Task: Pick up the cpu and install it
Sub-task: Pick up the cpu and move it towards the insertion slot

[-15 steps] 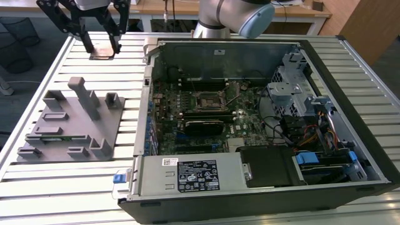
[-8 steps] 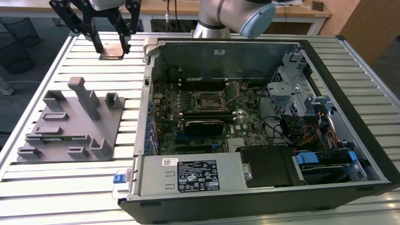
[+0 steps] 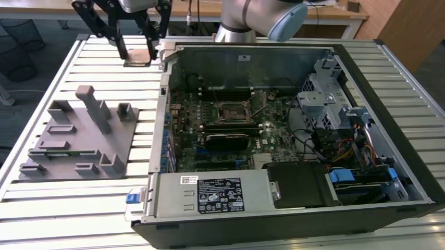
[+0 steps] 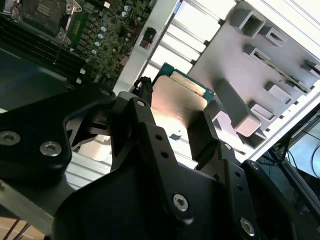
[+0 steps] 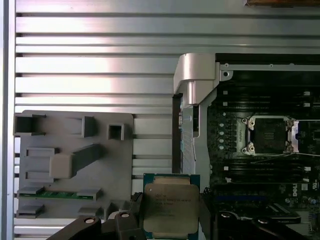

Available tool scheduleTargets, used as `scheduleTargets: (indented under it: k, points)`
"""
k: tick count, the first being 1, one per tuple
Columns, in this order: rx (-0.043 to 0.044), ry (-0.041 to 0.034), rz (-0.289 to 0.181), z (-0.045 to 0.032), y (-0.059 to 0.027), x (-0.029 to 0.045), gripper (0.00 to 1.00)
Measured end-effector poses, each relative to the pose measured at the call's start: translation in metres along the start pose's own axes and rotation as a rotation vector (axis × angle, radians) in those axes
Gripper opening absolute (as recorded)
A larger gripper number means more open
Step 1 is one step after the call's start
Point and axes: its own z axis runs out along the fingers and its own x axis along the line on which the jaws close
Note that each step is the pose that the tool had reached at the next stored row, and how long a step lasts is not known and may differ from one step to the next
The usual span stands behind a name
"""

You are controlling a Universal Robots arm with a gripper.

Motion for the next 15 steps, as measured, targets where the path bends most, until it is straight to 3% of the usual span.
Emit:
scheduleTargets:
  k: [4, 15]
  points:
    - [0.0001, 0.0001, 0.000, 0.0003, 0.0001, -0.0112, 0.53]
    - [0.0000, 0.0000, 0.000, 0.0012, 0.0003, -0.0270, 0.53]
